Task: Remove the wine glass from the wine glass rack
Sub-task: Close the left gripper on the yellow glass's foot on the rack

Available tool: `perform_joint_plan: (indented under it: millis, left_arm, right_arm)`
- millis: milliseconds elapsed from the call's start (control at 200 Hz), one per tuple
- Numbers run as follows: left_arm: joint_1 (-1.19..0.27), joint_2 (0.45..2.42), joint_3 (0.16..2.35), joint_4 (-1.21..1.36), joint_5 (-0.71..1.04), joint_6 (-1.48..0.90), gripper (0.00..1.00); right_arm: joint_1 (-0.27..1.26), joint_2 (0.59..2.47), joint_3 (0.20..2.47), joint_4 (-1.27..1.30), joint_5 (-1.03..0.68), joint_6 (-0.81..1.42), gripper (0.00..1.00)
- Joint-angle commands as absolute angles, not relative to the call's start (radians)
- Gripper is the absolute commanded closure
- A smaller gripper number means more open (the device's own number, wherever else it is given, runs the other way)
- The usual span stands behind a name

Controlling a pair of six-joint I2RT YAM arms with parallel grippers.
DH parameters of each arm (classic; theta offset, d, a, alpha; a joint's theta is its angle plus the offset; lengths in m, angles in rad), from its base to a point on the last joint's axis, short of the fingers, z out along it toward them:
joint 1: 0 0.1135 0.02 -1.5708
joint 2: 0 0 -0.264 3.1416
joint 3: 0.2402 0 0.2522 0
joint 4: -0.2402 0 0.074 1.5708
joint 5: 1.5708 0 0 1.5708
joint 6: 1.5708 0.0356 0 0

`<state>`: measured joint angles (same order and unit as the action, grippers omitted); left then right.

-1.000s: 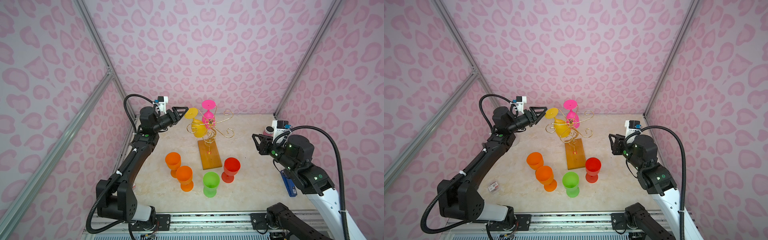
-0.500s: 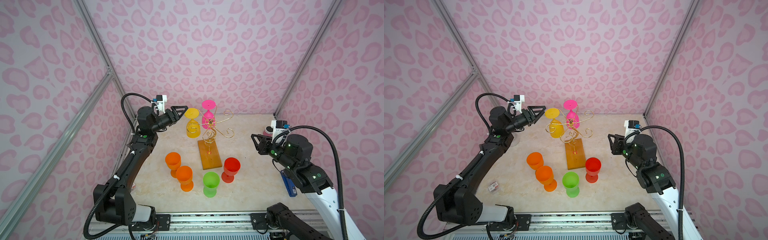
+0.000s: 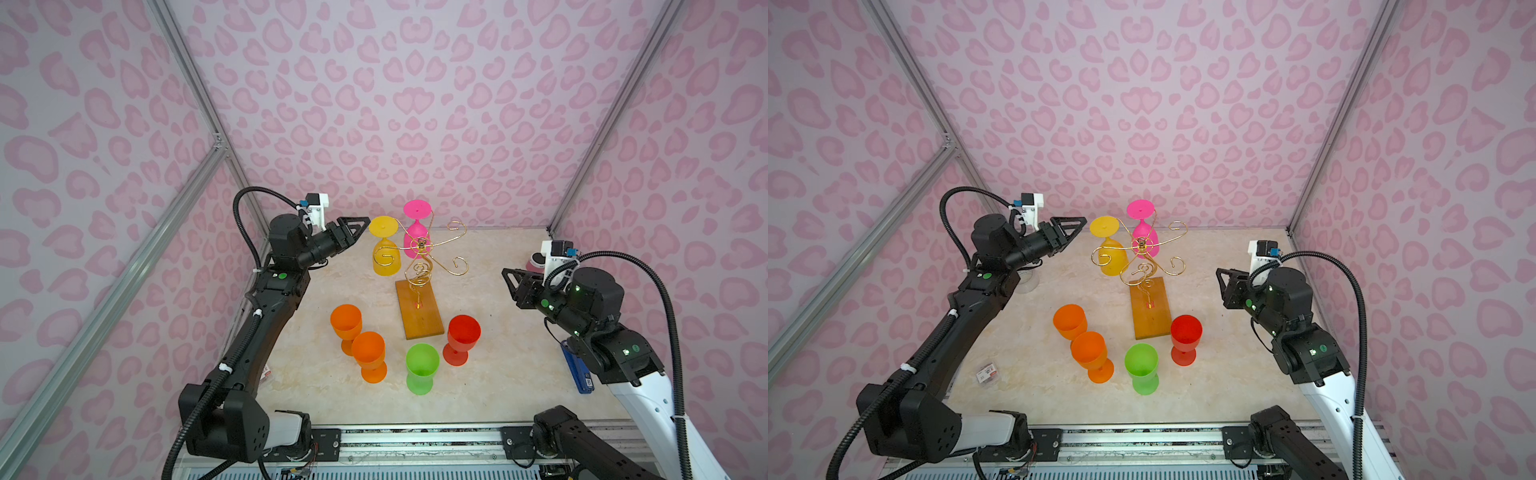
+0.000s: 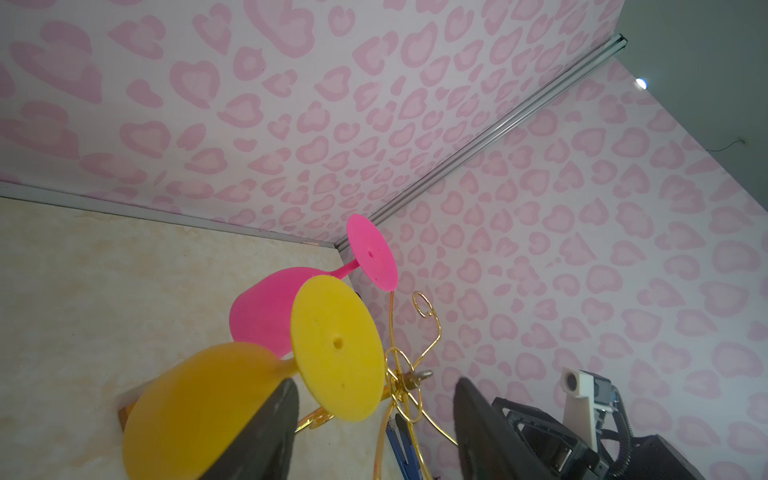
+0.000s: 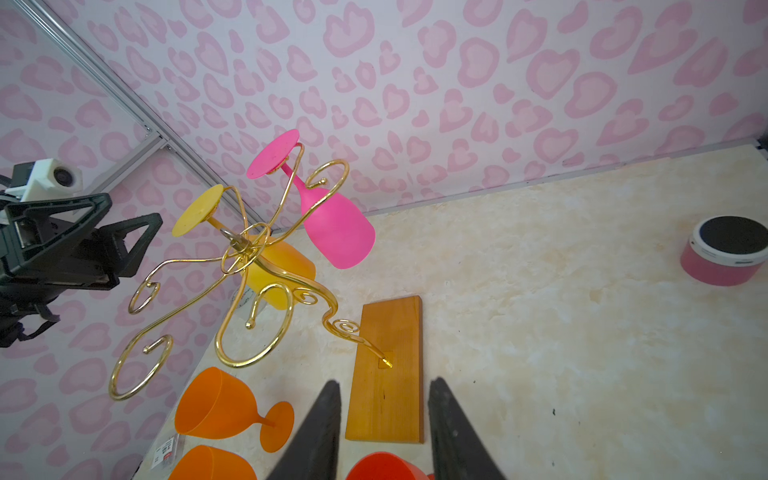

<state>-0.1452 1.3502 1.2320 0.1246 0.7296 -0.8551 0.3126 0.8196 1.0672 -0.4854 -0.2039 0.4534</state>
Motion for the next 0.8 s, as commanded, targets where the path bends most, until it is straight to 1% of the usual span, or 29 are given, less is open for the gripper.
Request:
perform_joint_plan:
  millis: [0, 270, 530, 795]
  left_arm:
    - [-0.146, 1.369, 1.234, 0.116, 0.729, -0.827, 0.4]
    - [-0.154, 1.435, 1.271, 0.16, 0.771, -0.86, 0.43]
    - [-0.184, 1.473, 1.298, 0.17, 0.779, -0.868, 0.52]
    - [-0.189, 1.48, 1.301, 0.166, 0.778, -0.868, 0.63]
  right_arm:
    - [0.309, 0.825, 1.058, -0.443, -0.22, 0.463, 0.64]
    - [0.299, 0.833, 1.054, -0.443, -0.23, 0.464, 0.64]
    - [0.289, 0.833, 1.045, -0.442, -0.233, 0.465, 0.64]
    - [0.279, 0.83, 1.04, -0.441, -0.24, 0.468, 0.64]
